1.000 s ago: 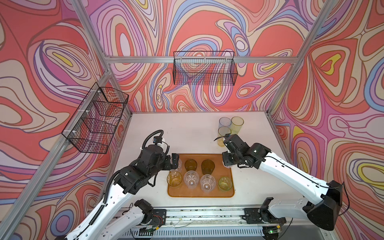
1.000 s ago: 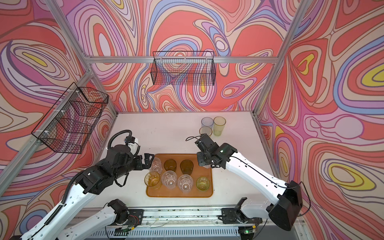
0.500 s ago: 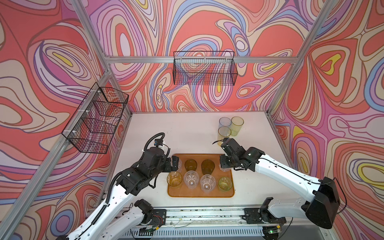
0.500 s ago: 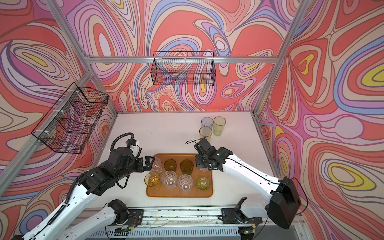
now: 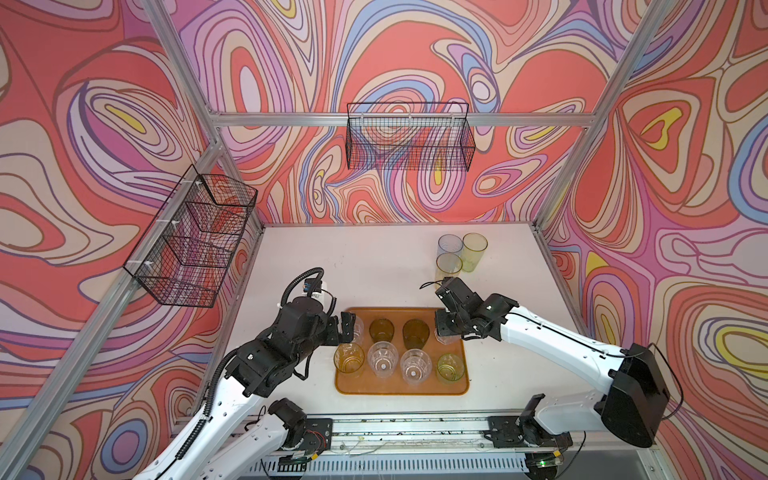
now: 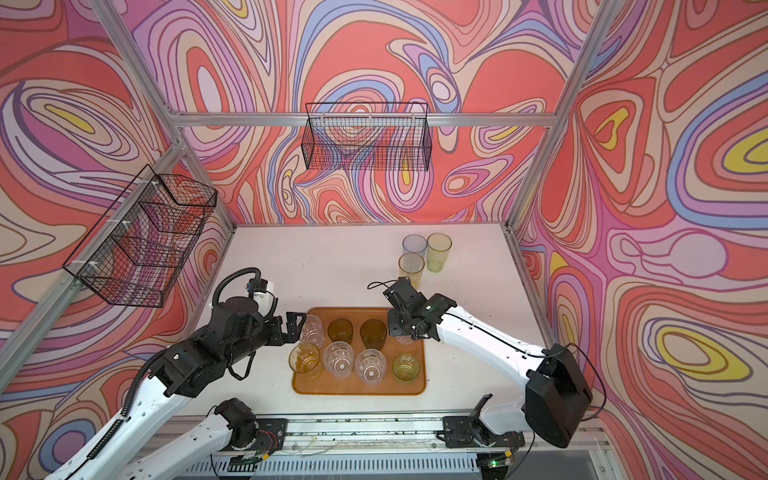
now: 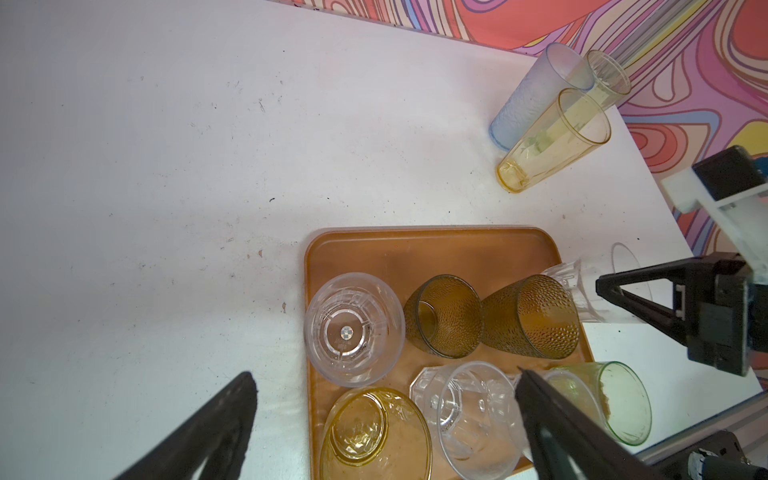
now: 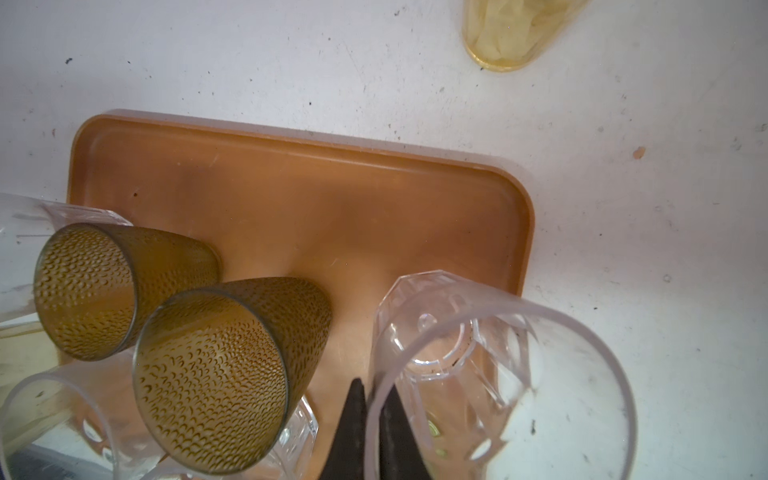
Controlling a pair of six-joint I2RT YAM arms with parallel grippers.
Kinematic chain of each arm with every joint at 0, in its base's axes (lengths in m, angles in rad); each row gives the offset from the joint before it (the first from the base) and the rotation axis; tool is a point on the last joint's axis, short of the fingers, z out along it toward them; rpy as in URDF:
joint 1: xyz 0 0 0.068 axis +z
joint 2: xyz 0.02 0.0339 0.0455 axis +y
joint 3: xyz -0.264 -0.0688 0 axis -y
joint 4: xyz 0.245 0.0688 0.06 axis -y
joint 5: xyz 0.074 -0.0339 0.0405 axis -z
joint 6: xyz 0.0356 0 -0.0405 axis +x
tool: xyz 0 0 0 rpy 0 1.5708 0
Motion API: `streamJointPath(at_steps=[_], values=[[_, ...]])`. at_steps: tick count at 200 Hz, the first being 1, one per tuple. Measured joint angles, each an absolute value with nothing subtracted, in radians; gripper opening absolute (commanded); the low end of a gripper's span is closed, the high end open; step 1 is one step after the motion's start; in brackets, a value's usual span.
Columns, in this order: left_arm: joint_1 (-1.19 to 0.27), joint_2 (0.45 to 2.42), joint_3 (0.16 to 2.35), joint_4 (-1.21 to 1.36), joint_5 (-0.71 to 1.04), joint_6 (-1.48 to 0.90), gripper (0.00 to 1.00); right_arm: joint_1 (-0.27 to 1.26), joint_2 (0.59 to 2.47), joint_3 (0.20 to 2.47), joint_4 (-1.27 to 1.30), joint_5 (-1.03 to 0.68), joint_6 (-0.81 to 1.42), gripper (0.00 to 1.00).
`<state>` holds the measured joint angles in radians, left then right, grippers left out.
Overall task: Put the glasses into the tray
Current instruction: 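Lower the clear glass onto the tray beside the amber dimpled glasses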
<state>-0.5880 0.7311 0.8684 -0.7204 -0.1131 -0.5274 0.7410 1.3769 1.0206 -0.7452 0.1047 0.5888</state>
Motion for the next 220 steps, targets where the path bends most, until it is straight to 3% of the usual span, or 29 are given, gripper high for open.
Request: streamJointPath(at_steps=[100, 120, 220], values=[[-0.588, 0.74, 0.854, -0.72, -0.113, -0.529, 1.0, 0.741, 1.405, 0.999, -0.71, 0.091, 0.601, 0.0], [-0.588, 0.742, 0.845, -0.717, -0.112, -0.533, 1.0, 0.742, 1.406, 0.993, -0.707, 0.084, 0.605, 0.07], [-0.588, 0.756, 0.839, -0.713, -0.112, -0.536, 1.0, 0.745, 1.406, 0.997, -0.703, 0.079, 0.618, 0.21]])
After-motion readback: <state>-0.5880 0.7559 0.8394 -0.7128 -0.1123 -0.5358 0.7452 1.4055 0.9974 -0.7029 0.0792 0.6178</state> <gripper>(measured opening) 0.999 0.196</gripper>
